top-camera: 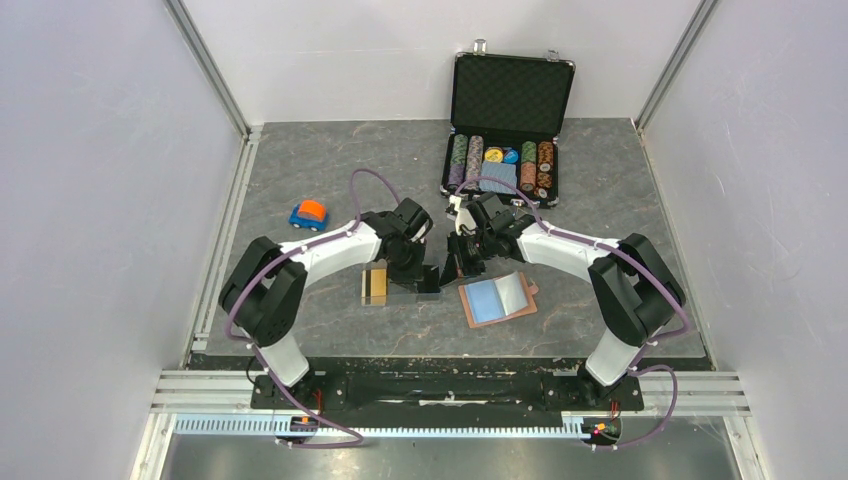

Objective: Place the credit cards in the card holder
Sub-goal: Pick up the credit card from the storage box.

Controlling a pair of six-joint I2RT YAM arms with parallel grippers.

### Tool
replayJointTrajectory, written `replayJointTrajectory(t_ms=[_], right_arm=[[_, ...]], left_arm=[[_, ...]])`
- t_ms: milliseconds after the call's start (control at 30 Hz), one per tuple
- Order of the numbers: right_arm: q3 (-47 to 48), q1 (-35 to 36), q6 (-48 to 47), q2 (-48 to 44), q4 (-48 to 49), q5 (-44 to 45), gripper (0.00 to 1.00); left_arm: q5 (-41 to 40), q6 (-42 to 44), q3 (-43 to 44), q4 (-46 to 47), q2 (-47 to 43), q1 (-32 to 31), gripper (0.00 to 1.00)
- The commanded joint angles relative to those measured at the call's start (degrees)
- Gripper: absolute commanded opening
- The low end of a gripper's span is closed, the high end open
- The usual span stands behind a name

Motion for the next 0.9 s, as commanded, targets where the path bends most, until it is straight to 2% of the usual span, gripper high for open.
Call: replayJointTrajectory(t_ms=[0,200,433,867], right_arm=[[-1.1,0.6,-1.6,-0.3,-0.4,0.3,0.01],[-1.3,0.6,-1.6,-0.4,-0.4,0.4,0.01],[-1.4,0.6,-1.6,-0.4,-0.4,0.4,0.01],[-1.5,0.6,-1.8,-0.6,-0.4,0.3,0.01]], left_arm=[[2.7,-0.5,2.2,4.5,-3.5,-1.0,0.02],[3.9,-1.6,1.2,6.4,-3.8,-1.0,0.1],[3.0,1.2,2.6,1.8,-0.3,-1.0,0.2],[-0.5,6.0,7.1,-3.3,6.0,-2.2,0.25]])
